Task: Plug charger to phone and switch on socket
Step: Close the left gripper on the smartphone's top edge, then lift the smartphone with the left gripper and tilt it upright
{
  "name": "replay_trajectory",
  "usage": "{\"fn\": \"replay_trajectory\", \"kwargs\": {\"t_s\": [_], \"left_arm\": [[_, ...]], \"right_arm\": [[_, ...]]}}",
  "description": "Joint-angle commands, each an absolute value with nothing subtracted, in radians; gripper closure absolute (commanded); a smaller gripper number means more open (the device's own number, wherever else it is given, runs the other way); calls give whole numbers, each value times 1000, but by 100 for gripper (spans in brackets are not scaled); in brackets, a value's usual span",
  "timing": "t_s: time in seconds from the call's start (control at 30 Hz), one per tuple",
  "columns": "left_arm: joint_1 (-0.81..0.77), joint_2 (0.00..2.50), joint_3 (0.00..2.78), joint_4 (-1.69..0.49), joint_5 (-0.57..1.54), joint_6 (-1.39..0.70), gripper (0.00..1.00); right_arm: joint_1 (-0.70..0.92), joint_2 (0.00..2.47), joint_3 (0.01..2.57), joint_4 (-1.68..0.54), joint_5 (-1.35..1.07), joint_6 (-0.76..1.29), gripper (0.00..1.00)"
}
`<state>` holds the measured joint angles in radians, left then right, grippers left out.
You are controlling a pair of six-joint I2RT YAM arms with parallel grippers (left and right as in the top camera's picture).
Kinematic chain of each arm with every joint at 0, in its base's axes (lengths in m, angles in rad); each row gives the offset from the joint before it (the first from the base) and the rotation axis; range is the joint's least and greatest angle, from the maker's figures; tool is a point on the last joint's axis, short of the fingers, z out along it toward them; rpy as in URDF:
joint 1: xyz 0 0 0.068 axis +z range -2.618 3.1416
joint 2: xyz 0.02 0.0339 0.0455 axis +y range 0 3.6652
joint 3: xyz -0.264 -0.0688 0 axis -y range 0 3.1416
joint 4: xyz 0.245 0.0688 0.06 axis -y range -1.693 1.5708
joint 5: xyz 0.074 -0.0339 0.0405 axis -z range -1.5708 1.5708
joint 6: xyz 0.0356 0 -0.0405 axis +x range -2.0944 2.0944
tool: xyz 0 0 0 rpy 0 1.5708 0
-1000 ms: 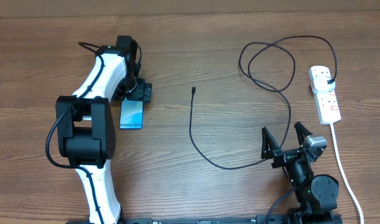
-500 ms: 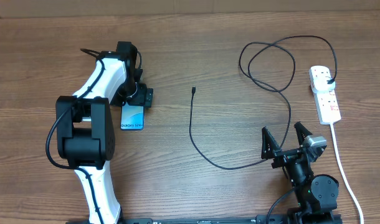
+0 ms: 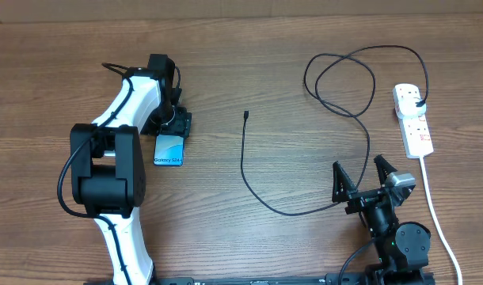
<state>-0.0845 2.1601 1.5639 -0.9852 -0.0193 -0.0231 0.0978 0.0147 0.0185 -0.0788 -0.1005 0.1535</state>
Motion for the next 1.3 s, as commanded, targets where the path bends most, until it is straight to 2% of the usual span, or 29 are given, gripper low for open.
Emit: {"fn": "replay_trajectory", "kwargs": {"t_s": [0.0, 0.73, 1.27], "left_arm": [[-77, 2199, 1528, -971, -7, -30, 31], [-77, 2199, 1845, -1155, 8, -69, 30], [-77, 2199, 2006, -1188, 286, -263, 34]], "right_arm": [[89, 3, 8, -74, -102, 152, 0], [89, 3, 8, -74, -102, 152, 0], [89, 3, 8, -74, -102, 151, 0]]}}
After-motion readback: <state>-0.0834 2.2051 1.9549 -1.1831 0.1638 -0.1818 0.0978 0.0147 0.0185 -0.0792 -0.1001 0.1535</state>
